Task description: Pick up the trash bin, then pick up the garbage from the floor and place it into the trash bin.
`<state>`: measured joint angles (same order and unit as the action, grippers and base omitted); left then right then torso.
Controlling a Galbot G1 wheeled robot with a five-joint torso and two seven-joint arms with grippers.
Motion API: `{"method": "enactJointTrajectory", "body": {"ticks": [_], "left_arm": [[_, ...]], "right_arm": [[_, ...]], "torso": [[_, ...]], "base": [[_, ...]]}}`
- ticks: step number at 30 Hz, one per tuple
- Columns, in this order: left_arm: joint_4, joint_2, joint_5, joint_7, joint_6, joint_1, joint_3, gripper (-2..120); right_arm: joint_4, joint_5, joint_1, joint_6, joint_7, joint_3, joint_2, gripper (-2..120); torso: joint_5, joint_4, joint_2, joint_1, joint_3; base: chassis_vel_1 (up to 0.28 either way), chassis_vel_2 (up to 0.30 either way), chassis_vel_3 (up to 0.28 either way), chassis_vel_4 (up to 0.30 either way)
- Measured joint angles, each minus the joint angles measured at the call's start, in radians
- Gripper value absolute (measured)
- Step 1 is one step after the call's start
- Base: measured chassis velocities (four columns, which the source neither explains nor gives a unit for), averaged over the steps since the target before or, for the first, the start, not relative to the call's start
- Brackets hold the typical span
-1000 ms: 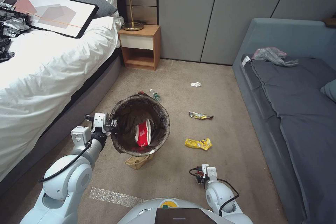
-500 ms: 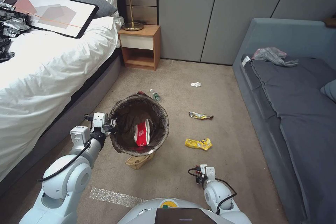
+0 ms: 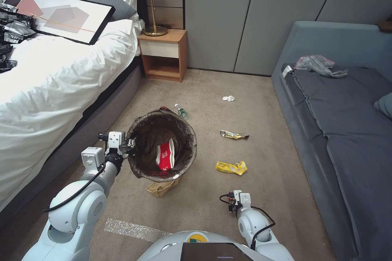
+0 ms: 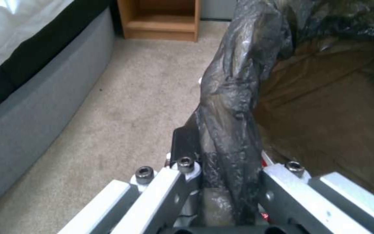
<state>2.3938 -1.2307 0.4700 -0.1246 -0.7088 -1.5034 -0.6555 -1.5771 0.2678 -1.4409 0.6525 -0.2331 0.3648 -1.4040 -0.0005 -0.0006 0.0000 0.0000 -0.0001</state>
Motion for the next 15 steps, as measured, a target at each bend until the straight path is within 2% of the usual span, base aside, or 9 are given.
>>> {"method": "enactJointTrajectory", "body": {"ticks": [6,8,9,12,15], "left_arm": [[0.001,-0.002,-0.001,0.001,0.000,0.000,0.000,0],[0.001,-0.002,-0.003,0.002,0.000,0.000,0.000,0],[0.001,-0.002,-0.003,0.002,0.000,0.000,0.000,0],[0.001,-0.003,-0.004,0.006,0.002,0.001,0.001,0],[0.000,-0.005,-0.005,0.006,0.002,0.001,0.002,0]], "right_arm": [[-0.012,-0.007,-0.004,-0.002,-0.005,0.001,0.001,0],[-0.115,-0.006,-0.037,0.000,-0.027,0.011,0.008,0],[-0.115,-0.006,-0.037,0.000,-0.027,0.011,0.008,0],[-0.315,-0.002,-0.117,0.016,-0.050,0.031,0.030,0],[-0.375,-0.002,-0.144,0.019,-0.058,0.035,0.034,0]], "torso": [[0.0012,0.0003,0.000,0.000,0.000],[0.0008,0.0002,0.000,0.000,0.000],[0.0008,0.0002,0.000,0.000,0.000],[0.0006,0.0001,0.000,0.000,0.000],[0.0005,0.0001,0.000,0.000,0.000]], "base": [[0.000,0.000,0.000,0.000],[0.000,0.000,0.000,0.000],[0.000,0.000,0.000,0.000],[0.000,0.000,0.000,0.000],[0.000,0.000,0.000,0.000]]}}
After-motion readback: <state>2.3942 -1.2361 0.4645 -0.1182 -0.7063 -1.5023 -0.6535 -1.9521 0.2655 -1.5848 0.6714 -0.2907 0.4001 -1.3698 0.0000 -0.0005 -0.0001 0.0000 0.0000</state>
